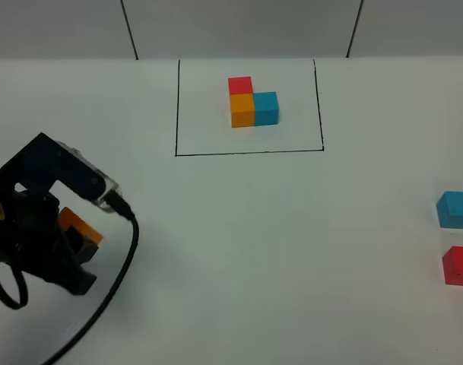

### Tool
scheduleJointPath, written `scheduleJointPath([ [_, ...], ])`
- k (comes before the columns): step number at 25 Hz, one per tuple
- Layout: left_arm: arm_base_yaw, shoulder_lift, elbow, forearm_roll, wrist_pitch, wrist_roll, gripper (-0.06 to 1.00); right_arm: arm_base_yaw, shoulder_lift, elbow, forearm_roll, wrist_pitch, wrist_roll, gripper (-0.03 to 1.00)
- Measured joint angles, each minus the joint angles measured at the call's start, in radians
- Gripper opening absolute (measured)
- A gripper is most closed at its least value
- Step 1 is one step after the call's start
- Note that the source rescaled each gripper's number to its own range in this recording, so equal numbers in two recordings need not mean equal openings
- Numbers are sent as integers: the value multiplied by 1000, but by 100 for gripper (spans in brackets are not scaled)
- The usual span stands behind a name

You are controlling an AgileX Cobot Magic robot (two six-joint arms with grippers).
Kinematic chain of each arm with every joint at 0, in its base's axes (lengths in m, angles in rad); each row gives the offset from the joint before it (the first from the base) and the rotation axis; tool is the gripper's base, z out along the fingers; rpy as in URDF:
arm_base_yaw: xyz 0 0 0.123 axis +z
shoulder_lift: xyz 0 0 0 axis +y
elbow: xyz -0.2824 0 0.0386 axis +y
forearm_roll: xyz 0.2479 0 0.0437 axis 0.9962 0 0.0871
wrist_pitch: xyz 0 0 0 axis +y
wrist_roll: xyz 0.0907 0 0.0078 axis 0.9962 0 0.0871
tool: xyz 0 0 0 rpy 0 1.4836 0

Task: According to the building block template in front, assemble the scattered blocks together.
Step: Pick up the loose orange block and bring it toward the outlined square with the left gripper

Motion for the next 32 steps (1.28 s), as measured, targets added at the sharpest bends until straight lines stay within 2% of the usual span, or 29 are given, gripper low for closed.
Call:
scheduleJointPath([
  [4, -8, -67, 0, -89, 92, 288, 53, 0, 0, 0, 0, 0, 0, 1],
  [9, -8, -94, 0, -181, 229, 740, 53, 0, 0, 0, 0, 0, 0, 1],
  [11, -8, -95, 0, -194, 272, 849, 53, 0, 0, 0, 0, 0, 0, 1],
  [13, -8, -95, 0, -208, 275, 881, 53, 0, 0, 0, 0, 0, 0, 1],
  [25, -8, -35, -5, -202, 172, 865, 53, 0, 0, 0, 0, 0, 0, 1],
  [32, -8, 116, -119, -226, 152, 867, 53, 0, 0, 0, 0, 0, 0, 1],
])
